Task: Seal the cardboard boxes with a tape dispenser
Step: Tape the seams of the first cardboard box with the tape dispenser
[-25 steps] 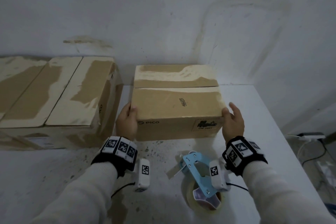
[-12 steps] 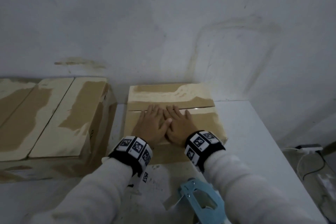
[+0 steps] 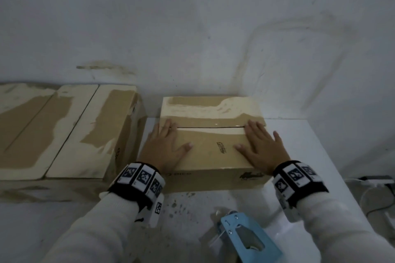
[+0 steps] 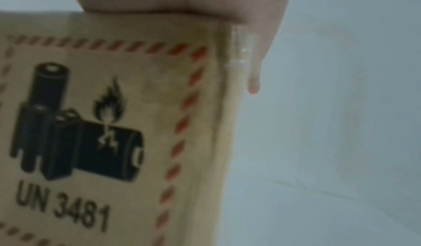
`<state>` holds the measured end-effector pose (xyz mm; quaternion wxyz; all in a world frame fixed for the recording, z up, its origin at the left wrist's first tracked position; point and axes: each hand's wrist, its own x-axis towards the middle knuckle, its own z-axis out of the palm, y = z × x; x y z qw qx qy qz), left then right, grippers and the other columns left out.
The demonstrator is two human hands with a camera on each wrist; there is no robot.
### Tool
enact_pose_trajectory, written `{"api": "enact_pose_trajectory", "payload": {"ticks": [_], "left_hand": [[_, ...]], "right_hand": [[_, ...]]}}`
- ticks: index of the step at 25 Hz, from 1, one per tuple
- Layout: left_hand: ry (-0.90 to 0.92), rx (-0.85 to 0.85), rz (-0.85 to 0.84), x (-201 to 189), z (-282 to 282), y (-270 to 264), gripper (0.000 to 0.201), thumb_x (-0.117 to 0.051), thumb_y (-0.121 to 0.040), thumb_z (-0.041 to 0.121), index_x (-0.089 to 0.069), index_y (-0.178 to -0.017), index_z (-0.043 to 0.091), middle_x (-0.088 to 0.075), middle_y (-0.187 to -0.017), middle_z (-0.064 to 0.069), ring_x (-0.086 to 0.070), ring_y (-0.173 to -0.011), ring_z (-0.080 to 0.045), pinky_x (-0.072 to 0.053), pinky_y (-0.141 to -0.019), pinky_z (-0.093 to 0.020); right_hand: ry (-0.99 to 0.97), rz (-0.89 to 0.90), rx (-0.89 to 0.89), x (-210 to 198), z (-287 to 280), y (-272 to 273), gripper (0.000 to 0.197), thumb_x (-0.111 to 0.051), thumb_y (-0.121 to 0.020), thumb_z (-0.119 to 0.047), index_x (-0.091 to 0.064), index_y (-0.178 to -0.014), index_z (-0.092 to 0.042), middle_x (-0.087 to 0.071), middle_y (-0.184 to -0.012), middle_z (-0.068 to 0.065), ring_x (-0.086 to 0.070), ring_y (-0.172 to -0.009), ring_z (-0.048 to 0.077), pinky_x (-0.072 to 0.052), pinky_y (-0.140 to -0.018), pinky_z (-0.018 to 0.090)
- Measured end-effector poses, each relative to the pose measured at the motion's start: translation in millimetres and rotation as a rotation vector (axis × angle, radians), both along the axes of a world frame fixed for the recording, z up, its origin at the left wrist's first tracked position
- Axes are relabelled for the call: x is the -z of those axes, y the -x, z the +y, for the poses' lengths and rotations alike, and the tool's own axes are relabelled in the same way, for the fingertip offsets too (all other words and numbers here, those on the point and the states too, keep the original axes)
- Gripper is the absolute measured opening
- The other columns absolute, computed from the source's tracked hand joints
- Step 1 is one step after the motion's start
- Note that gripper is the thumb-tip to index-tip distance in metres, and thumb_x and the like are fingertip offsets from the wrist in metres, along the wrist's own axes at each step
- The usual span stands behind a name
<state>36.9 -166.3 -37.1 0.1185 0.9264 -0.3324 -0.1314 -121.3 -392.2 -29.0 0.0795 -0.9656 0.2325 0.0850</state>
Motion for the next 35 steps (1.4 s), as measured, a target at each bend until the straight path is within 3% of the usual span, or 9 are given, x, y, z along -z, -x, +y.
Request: {"api": "enact_pose_trajectory", "payload": {"ticks": [6, 12, 15, 18, 21, 23, 28, 32, 35], "left_hand": [[0.247, -0.167, 0.201, 1.7, 0.7, 2.6, 0.087, -0.045, -0.087, 0.058, -0.003, -0.151, 0.017, 0.013, -0.159, 0.001, -0.002, -0.147, -0.021, -0.014, -0.118, -0.037], [0.468, -0.264, 0.41, -0.8, 5.2, -0.7, 0.083, -0.052, -0.088, 0.05, -0.004, -0.151, 0.022, -0.009, -0.159, 0.003, -0.019, -0.144, -0.02, -0.02, -0.116, -0.036], [0.173, -0.198, 0.131, -14.1, 6.1, 7.8, 0.087, -0.043, -0.087, 0.061, -0.001, -0.151, 0.019, 0.006, -0.159, -0.006, 0.002, -0.147, -0.025, -0.006, -0.118, -0.042], [0.028, 0.03, -0.126, -24.1, 1.2, 23.0, 0.101, -0.043, -0.075, 0.076, -0.004, -0.15, 0.02, 0.015, -0.158, -0.011, 0.015, -0.145, -0.029, 0.006, -0.118, -0.047], [-0.147, 0.248, -0.094, -10.3, -3.9, 35.6, 0.128, -0.043, -0.051, 0.093, 0.006, -0.149, 0.026, 0.018, -0.157, -0.011, 0.017, -0.145, -0.03, 0.007, -0.116, -0.048], [-0.185, 0.247, -0.137, -1.9, -12.4, 36.7, 0.124, -0.05, -0.056, 0.086, 0.007, -0.149, 0.028, 0.018, -0.157, -0.011, 0.015, -0.145, -0.03, 0.005, -0.116, -0.049], [-0.178, 0.277, -0.18, -3.3, -69.7, 70.1, 0.116, -0.057, -0.065, 0.076, 0.006, -0.149, 0.028, 0.016, -0.157, -0.011, 0.014, -0.145, -0.031, 0.004, -0.115, -0.053], [-0.188, 0.301, -0.181, -6.2, -133.4, 98.1, 0.113, -0.058, -0.065, 0.073, 0.003, -0.149, 0.028, 0.012, -0.158, -0.011, 0.011, -0.145, -0.031, 0.001, -0.112, -0.06], [-0.184, 0.306, -0.185, -6.0, -168.8, 106.5, 0.112, -0.057, -0.066, 0.073, 0.002, -0.149, 0.027, 0.011, -0.158, -0.01, 0.009, -0.146, -0.031, 0.0, -0.111, -0.062]], "right_hand": [[-0.043, -0.201, 0.097, 9.7, -7.2, 2.3, 0.084, -0.021, -0.08, -0.074, -0.02, -0.147, -0.024, -0.009, -0.159, 0.003, -0.011, -0.146, 0.022, -0.015, -0.117, 0.044], [-0.245, -0.218, 0.244, 3.9, -8.6, 3.3, 0.089, -0.046, -0.079, -0.07, -0.016, -0.149, -0.023, 0.001, -0.16, 0.002, -0.012, -0.146, 0.024, -0.019, -0.116, 0.043], [-0.056, -0.121, 0.218, -3.2, -3.7, 2.2, 0.084, -0.035, -0.081, -0.074, -0.012, -0.148, -0.028, 0.003, -0.16, 0.003, -0.006, -0.147, 0.025, -0.008, -0.116, 0.054], [0.059, -0.146, 0.071, -8.8, 15.3, 2.3, 0.084, -0.026, -0.08, -0.076, -0.011, -0.148, -0.027, 0.004, -0.16, 0.004, 0.005, -0.147, 0.026, -0.001, -0.114, 0.059], [-0.033, -0.042, -0.085, -2.6, 33.4, 12.8, 0.127, -0.011, -0.046, -0.097, -0.003, -0.149, -0.024, 0.009, -0.16, 0.007, 0.009, -0.147, 0.029, 0.003, -0.115, 0.056], [0.039, -0.001, -0.118, 4.4, 25.6, 20.7, 0.139, -0.017, -0.034, -0.099, 0.003, -0.149, -0.024, 0.011, -0.159, 0.009, 0.009, -0.147, 0.03, 0.003, -0.115, 0.054], [0.058, -0.014, -0.05, 1.9, -26.7, 60.3, 0.126, -0.021, -0.04, -0.087, 0.001, -0.149, -0.029, 0.007, -0.16, 0.005, 0.005, -0.147, 0.027, -0.001, -0.116, 0.051], [0.043, 0.01, 0.007, -4.4, -85.7, 91.2, 0.115, -0.058, -0.061, -0.077, 0.0, -0.149, -0.032, 0.008, -0.16, 0.002, 0.005, -0.148, 0.023, -0.001, -0.116, 0.049], [0.041, 0.003, 0.012, -5.3, -121.1, 98.9, 0.111, -0.064, -0.065, -0.069, -0.001, -0.149, -0.032, 0.008, -0.16, 0.002, 0.005, -0.148, 0.023, -0.002, -0.117, 0.048]]}}
